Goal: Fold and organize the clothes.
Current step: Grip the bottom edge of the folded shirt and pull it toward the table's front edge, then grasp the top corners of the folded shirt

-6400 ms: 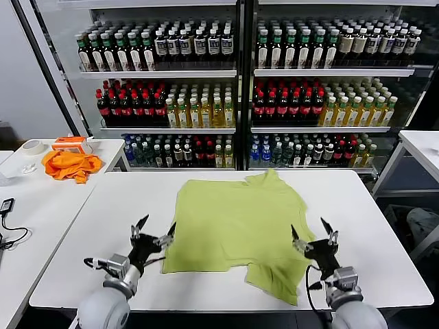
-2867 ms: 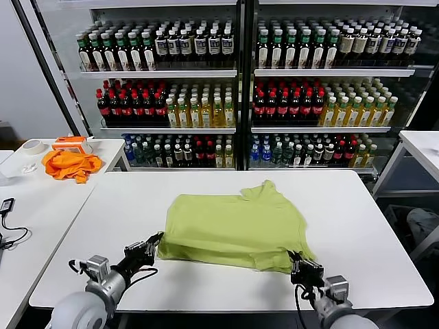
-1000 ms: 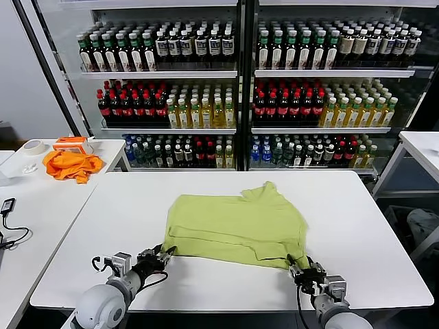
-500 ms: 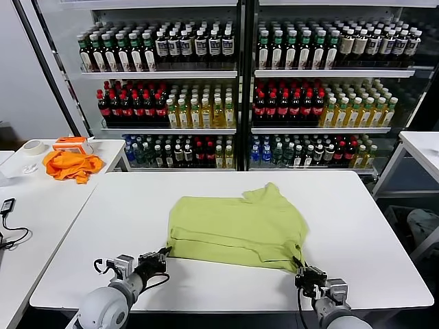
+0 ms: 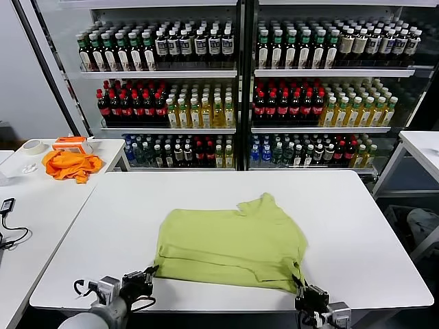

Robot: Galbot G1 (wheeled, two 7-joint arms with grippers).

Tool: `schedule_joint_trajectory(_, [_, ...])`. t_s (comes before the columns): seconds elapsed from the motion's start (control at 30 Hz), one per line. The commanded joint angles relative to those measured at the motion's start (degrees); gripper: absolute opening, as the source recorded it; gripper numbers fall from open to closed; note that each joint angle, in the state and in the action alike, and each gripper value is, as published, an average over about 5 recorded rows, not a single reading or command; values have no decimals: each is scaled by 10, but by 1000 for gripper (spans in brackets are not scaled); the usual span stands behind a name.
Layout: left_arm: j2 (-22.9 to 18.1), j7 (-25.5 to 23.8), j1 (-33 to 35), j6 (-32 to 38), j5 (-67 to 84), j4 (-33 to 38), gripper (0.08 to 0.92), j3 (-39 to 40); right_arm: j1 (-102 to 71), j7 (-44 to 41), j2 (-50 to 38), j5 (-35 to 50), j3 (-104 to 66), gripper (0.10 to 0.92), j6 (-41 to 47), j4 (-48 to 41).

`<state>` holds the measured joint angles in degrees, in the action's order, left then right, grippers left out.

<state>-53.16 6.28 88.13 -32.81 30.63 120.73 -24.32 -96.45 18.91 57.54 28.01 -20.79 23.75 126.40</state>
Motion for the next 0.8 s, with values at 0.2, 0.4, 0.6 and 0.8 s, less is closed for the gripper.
schedule_joint_trajectory(0.2, [21,-4,35,0,-38,93,217,-47,-26,23,-16,-4,-33,393,65,87])
schedule_joint_trajectory(0.4, [36,-6,-9,3,15,84,390,-60,16,17,-28,18,-75,575,94,135])
schedule_joint_trajectory(0.6, [47,-46,-126,40,48,-28,563,-13,197,12,-22,63,-25,755,94,24])
schedule_joint_trajectory(0.8, [44,-71,-243,64,83,-156,737,43,352,9,3,83,50,821,94,-115])
